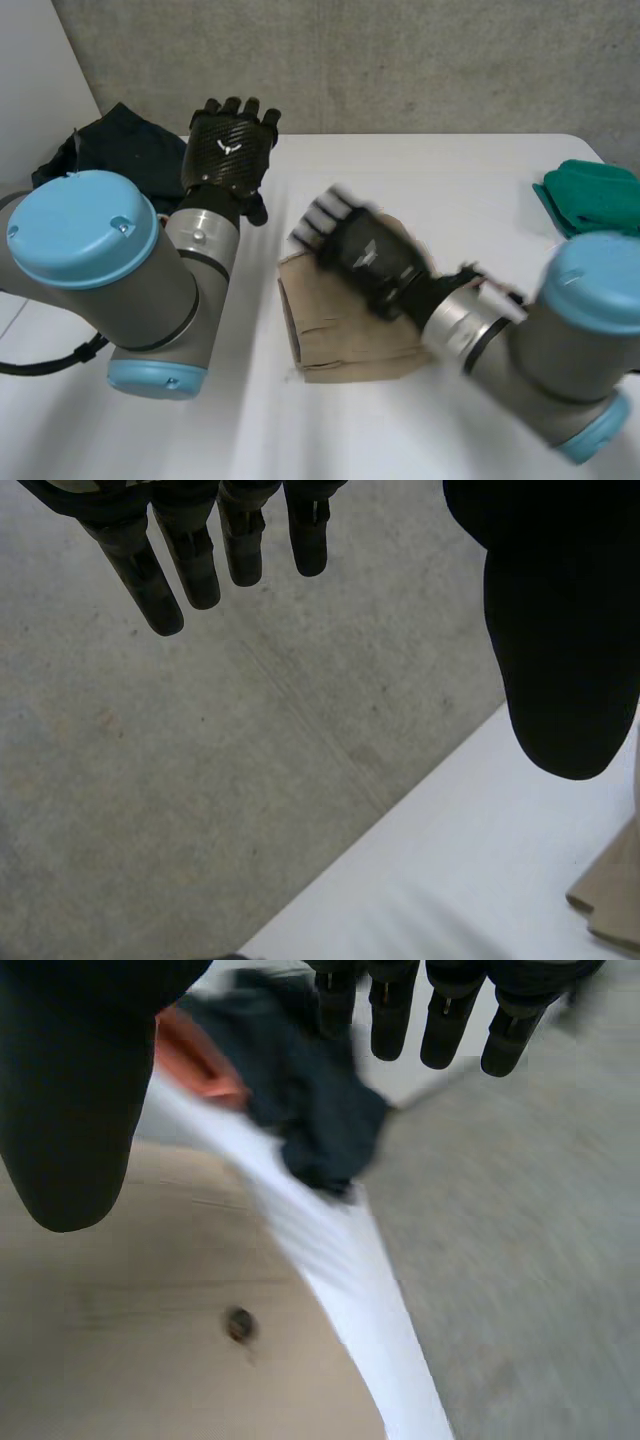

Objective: Fold the laundry.

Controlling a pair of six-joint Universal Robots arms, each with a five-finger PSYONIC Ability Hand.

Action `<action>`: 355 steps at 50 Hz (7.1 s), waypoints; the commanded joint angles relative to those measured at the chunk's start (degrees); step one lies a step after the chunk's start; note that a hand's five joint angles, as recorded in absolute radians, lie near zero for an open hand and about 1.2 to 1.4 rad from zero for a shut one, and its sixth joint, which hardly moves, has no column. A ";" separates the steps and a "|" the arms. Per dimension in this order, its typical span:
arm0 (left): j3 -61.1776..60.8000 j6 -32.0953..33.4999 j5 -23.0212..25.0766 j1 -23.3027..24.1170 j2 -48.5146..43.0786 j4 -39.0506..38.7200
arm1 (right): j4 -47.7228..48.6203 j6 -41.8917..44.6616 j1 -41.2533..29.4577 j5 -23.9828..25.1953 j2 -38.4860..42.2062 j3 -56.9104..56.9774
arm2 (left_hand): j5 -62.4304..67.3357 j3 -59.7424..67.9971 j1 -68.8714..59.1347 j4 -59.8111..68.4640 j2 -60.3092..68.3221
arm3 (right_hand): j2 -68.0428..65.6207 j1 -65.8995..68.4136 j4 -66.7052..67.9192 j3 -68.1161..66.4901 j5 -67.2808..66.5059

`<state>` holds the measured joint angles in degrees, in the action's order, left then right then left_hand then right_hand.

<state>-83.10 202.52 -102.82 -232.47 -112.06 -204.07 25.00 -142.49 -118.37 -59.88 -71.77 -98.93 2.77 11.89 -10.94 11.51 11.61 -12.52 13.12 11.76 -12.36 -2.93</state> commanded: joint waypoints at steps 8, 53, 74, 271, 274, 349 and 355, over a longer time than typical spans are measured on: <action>14.10 -5.55 0.26 8.25 -14.76 11.23 | -18.48 -31.37 13.16 -1.12 3.64 12.17 | -2.77 -1.89 0.94 -1.51 -1.61 | 2.52 -3.12 -1.76 2.36 2.93; 18.06 -13.02 16.48 1.06 -1.94 31.02 | -3.49 -4.03 7.19 -8.08 -3.55 -13.80 | -2.39 -1.52 0.56 -1.13 -1.24 | 2.52 -3.12 -1.76 2.36 2.93; 17.70 -14.87 23.99 -0.01 -2.82 32.16 | 14.64 -1.04 6.48 -4.99 10.25 -14.71 | -2.05 -1.17 0.22 -0.79 -0.89 | -8.98 8.38 9.74 -9.13 -8.57; 12.61 -12.68 33.22 8.69 -9.22 17.04 | 5.94 -8.07 25.73 -6.66 -13.83 -14.89 | 46.52 47.40 -48.35 47.78 47.68 | 2.52 -3.12 -1.76 2.36 2.93; 12.08 -8.03 31.82 9.40 -10.64 18.27 | 5.94 -8.07 25.82 -6.66 -13.83 -14.89 | 10.96 11.84 -12.79 12.23 12.12 | 2.52 -3.12 -1.76 2.36 2.93; 10.67 -14.87 2.19 -0.97 15.97 20.21 | -34.56 -0.16 5.95 -24.15 -20.25 25.89 | 67.23 68.11 -69.06 68.49 68.39 | -67.48 66.88 68.24 -67.64 -67.07; 9.89 -10.49 5.69 -1.15 19.69 20.73 | -45.20 1.07 9.11 -21.95 -20.34 30.03 | 67.23 68.11 -69.06 68.49 68.39 | -67.48 66.88 68.24 -67.64 -67.07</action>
<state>-72.47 188.33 -100.22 -233.46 -95.77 -183.69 -11.10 -142.60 -111.67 -83.67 -92.29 -72.23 55.69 68.09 -65.63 68.57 68.46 -67.23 63.48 68.51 -68.35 -57.35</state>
